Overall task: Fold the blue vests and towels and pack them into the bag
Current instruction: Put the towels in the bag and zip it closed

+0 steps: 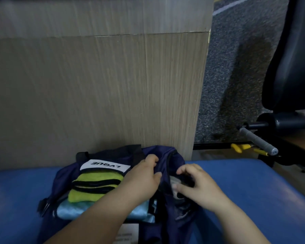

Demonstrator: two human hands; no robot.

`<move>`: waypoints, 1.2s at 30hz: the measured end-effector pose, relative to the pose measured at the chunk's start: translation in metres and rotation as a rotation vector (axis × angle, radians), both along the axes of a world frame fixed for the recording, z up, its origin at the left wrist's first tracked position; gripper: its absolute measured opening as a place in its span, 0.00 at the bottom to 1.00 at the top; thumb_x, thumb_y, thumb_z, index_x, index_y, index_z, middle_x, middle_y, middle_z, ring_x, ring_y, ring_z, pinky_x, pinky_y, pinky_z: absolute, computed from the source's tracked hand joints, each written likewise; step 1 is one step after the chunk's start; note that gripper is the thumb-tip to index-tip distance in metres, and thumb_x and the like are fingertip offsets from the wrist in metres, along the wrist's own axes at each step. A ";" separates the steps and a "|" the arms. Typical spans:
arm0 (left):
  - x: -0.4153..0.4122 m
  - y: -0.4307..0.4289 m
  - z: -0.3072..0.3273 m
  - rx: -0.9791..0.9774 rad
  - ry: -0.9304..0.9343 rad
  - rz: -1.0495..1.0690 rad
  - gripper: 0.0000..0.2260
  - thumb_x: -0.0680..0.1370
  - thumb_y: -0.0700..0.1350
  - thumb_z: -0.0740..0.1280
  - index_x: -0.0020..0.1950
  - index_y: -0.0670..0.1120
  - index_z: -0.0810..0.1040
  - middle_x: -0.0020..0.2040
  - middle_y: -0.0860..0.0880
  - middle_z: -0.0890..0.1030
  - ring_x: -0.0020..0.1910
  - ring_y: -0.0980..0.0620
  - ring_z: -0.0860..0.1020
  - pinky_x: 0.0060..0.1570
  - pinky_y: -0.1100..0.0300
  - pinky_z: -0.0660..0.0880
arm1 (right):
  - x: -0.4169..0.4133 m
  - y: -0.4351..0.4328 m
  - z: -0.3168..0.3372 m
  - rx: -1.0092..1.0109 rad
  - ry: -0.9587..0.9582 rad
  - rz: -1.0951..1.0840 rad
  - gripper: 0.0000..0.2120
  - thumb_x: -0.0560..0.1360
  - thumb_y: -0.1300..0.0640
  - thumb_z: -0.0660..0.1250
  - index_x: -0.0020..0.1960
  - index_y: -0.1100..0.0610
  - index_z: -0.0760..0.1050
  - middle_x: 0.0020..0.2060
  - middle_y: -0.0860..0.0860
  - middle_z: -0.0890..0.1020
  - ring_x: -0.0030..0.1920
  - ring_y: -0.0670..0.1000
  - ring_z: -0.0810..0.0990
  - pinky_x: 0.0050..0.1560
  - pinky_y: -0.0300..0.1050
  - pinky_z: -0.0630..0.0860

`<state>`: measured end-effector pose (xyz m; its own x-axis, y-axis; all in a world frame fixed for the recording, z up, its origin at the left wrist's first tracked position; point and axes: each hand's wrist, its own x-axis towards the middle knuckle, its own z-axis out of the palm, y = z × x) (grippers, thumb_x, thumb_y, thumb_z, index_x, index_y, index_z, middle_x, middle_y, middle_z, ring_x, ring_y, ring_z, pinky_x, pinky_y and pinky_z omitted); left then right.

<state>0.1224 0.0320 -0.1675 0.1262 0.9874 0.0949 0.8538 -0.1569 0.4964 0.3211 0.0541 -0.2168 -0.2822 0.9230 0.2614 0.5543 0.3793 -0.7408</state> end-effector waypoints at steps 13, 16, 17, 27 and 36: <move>-0.166 -0.037 -0.003 0.053 0.067 0.503 0.12 0.80 0.57 0.61 0.62 0.61 0.73 0.61 0.55 0.78 0.62 0.49 0.73 0.59 0.50 0.71 | -0.073 -0.036 0.010 0.007 -0.327 -0.170 0.21 0.71 0.37 0.69 0.59 0.43 0.70 0.50 0.43 0.73 0.51 0.45 0.74 0.52 0.42 0.71; -0.181 -0.039 -0.024 -0.064 0.006 0.472 0.19 0.80 0.63 0.55 0.70 0.63 0.66 0.65 0.53 0.76 0.66 0.50 0.71 0.64 0.50 0.68 | -0.078 -0.039 0.007 -0.001 -0.292 -0.153 0.20 0.71 0.38 0.70 0.60 0.43 0.73 0.50 0.43 0.72 0.53 0.46 0.74 0.54 0.42 0.71; -0.183 -0.038 -0.027 -0.077 0.003 0.457 0.20 0.80 0.63 0.53 0.72 0.63 0.64 0.66 0.52 0.75 0.67 0.50 0.69 0.65 0.50 0.67 | -0.082 -0.041 0.008 0.018 -0.276 -0.151 0.19 0.72 0.40 0.70 0.60 0.43 0.75 0.51 0.44 0.73 0.53 0.47 0.74 0.54 0.43 0.72; -0.210 -0.070 -0.047 0.055 -0.221 0.388 0.21 0.80 0.50 0.64 0.73 0.50 0.68 0.69 0.47 0.73 0.69 0.47 0.68 0.67 0.55 0.66 | -0.121 -0.043 0.042 0.004 0.045 -0.167 0.10 0.75 0.59 0.71 0.45 0.44 0.78 0.41 0.49 0.83 0.47 0.52 0.81 0.52 0.45 0.75; -0.223 -0.090 -0.068 0.102 -0.241 0.509 0.16 0.77 0.52 0.68 0.60 0.47 0.71 0.57 0.50 0.71 0.62 0.48 0.67 0.57 0.60 0.64 | -0.149 -0.084 0.037 0.172 -0.300 0.004 0.15 0.65 0.44 0.78 0.38 0.44 0.70 0.39 0.44 0.73 0.46 0.45 0.71 0.43 0.37 0.66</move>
